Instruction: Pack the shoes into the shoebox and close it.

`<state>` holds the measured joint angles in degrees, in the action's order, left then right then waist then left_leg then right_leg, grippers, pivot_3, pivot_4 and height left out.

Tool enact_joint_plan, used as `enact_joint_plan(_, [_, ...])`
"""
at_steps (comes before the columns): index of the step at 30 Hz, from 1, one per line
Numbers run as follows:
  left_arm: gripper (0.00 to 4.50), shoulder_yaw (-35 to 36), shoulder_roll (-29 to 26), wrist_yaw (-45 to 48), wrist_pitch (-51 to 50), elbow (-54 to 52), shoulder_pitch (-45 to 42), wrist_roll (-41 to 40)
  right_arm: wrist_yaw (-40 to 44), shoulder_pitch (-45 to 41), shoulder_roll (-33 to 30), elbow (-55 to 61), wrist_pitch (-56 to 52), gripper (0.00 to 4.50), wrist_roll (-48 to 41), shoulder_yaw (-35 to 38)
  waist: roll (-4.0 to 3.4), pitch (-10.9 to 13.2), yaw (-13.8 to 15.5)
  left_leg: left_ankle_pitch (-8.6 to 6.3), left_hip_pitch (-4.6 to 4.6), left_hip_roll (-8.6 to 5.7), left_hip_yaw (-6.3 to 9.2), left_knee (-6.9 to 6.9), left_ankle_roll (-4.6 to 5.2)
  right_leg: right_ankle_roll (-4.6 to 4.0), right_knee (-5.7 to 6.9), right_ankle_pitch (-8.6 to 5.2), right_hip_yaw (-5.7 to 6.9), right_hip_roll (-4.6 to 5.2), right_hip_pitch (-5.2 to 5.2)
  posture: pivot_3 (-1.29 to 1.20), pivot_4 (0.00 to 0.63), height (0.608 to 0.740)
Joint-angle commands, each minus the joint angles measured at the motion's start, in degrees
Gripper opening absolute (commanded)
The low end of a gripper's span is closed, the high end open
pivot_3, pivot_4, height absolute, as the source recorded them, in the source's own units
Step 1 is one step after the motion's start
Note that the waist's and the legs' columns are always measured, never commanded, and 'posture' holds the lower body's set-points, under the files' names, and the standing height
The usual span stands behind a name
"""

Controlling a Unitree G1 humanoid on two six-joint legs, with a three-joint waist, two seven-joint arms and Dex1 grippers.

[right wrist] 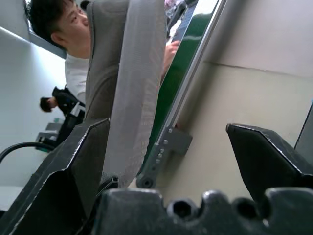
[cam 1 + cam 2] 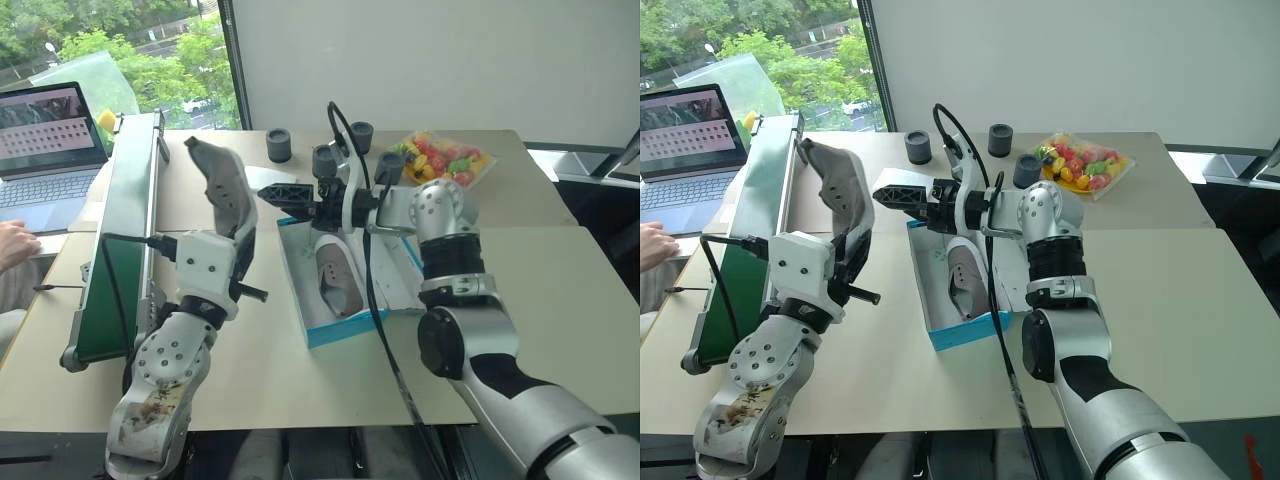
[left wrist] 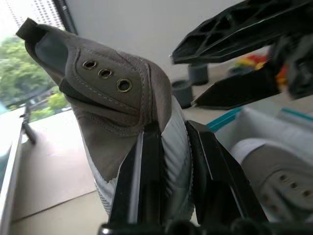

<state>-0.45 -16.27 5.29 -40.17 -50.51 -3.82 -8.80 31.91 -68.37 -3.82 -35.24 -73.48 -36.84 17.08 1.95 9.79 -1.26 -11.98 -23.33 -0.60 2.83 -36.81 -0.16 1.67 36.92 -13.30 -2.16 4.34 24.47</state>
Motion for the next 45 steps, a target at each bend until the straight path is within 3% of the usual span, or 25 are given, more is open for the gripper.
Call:
enact_joint_plan(1, [0.34, 1.69, 1.34, 0.89, -3.33, -5.5, -1.39, -3.89, -0.11, -2.86, -0.89, -4.15, -3.02, 4.5, -2.79, 3.52, 0.0, 0.0, -0.05, 0.0, 0.01, -0.01, -0.08, -0.04, 0.0, 0.0, 0.01, 0.0, 0.0, -0.01, -0.03, 0.0, 0.15, 0.727])
enact_joint_plan(21, [0.34, 1.55, -0.07, 2.95, -7.34, -6.09, -2.27, -8.75, -0.71, -5.61, 2.08, -5.27, -3.42, 4.5, -2.67, 4.25, 0.0, 0.0, -1.18, 0.01, 0.05, -0.16, -0.09, -0.12, 0.01, 0.05, 0.06, -0.02, 0.04, -0.05, -0.13, 0.0, 0.15, 0.727])
enact_joint_plan(33, [0.34, 2.57, -0.85, 3.45, -7.52, -5.55, -0.65, -10.13, -2.68, -9.33, 0.26, -12.25, -1.57, 4.5, -3.8, 10.07, 0.0, 0.0, -1.17, 0.01, 0.06, -0.16, -0.08, -0.12, 0.01, 0.05, 0.03, -0.02, 0.05, -0.05, -0.15, 0.0, 0.15, 0.727])
enact_joint_plan(45, [0.34, 2.9, -1.76, 3.67, -7.43, -5.0, -1.58, -10.06, -2.34, -4.93, 3.17, -4.5, -4.19, 4.5, -3.39, 3.91, 0.0, 0.0, -1.21, 0.01, 0.06, -0.16, -0.07, -0.12, 0.01, 0.05, 0.04, -0.02, 0.05, -0.05, -0.15, 0.0, 0.15, 0.727])
